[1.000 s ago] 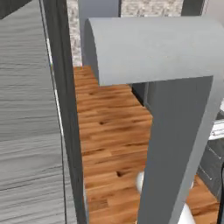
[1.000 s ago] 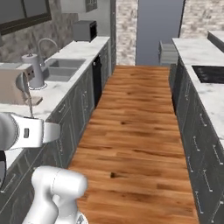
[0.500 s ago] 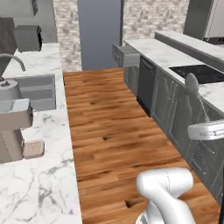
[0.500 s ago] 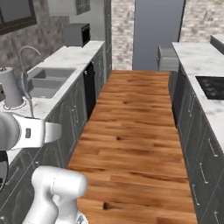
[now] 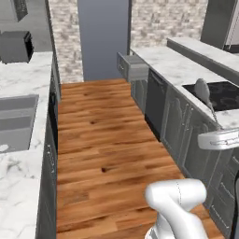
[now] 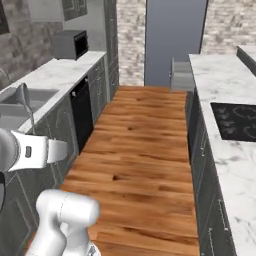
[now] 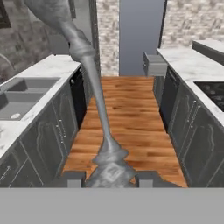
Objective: Pick up the metallic utensils from the counter and place them in the open drawer. Make sure not to pick up any wooden utensils.
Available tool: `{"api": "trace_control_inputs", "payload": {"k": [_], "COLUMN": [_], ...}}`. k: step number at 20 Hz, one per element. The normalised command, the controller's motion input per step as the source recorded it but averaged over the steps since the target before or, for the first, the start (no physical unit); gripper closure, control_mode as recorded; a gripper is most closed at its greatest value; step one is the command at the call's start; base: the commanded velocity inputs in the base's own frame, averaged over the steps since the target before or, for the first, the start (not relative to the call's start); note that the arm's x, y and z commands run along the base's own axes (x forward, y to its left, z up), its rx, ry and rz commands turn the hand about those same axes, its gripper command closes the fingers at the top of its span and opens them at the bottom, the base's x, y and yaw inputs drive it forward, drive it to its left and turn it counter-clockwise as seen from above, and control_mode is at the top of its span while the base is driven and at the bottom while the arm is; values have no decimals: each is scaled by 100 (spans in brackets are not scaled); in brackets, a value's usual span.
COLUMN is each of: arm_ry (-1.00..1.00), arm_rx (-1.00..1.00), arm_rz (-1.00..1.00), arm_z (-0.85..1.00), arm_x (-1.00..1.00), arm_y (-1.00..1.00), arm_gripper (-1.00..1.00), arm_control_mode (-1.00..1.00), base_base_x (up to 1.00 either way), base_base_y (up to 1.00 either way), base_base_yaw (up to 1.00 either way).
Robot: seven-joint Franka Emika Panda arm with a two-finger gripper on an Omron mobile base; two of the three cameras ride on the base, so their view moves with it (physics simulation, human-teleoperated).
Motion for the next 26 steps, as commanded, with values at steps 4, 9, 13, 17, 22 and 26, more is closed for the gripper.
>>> {"api": "trace_control_inputs", "payload": {"k": [4,9,13,17,22,26], "arm_ry": [0,0,0,0,0,0], "arm_rx": [0,0,0,0,0,0], "arm_rz": [0,0,0,0,0,0], "arm_z": [0,0,0,0,0,0], "arm_x": [0,0,0,0,0,0], "arm_y": [0,0,0,0,0,0], "arm_gripper": [100,100,100,100,100,100], "arm_control_mode": [100,100,100,100,100,100], "base_base_x": [100,100,100,100,100,100], "base_base_y": [-59,25,17,0,22,58], "base_base_yaw": [8,-3,-3,0,-5,-11]}}
